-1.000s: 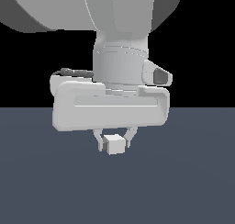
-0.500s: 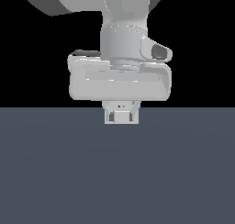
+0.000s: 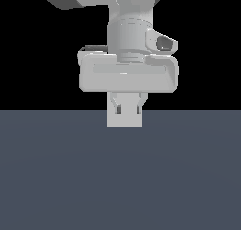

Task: Plug the charger into the wall socket.

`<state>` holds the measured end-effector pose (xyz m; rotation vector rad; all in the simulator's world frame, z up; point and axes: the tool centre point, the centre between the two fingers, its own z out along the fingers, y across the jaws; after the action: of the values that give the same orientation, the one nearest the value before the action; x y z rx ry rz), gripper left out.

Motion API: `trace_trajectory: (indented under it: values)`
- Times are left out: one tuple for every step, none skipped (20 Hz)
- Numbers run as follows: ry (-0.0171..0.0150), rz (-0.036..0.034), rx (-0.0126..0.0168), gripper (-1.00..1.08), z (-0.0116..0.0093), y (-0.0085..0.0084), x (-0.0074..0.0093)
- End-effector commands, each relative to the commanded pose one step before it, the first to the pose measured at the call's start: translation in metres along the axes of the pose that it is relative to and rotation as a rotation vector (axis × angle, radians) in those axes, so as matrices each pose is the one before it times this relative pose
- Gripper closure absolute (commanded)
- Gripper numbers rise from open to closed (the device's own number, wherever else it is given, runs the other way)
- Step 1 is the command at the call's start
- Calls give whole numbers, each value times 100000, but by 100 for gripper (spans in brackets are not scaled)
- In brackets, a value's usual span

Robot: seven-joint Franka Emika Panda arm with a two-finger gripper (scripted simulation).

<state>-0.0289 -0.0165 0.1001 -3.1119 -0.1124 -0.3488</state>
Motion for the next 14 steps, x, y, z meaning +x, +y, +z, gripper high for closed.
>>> trace_trajectory:
  values:
    - [-95, 444, -117, 108, -55, 98, 57]
    - [-26, -164, 33, 108, 47, -30, -26]
    - [-5, -67, 16, 108, 17, -11, -12]
    - [0, 0, 0, 108, 0, 0, 0]
    - [0, 0, 0, 108, 0, 0, 0]
    - [0, 0, 0, 108, 0, 0, 0]
    - [0, 0, 0, 108, -5, -2, -10]
    - [0, 0, 0, 108, 4, 0, 18]
    - [0, 0, 0, 108, 13, 0, 54]
    - [0, 0, 0, 108, 21, 0, 90]
    - [0, 0, 0, 108, 29, 0, 127]
    - [0, 0, 0, 108, 38, 1, 164]
    - [0, 0, 0, 108, 46, 1, 200]
    - [0, 0, 0, 108, 54, 1, 236]
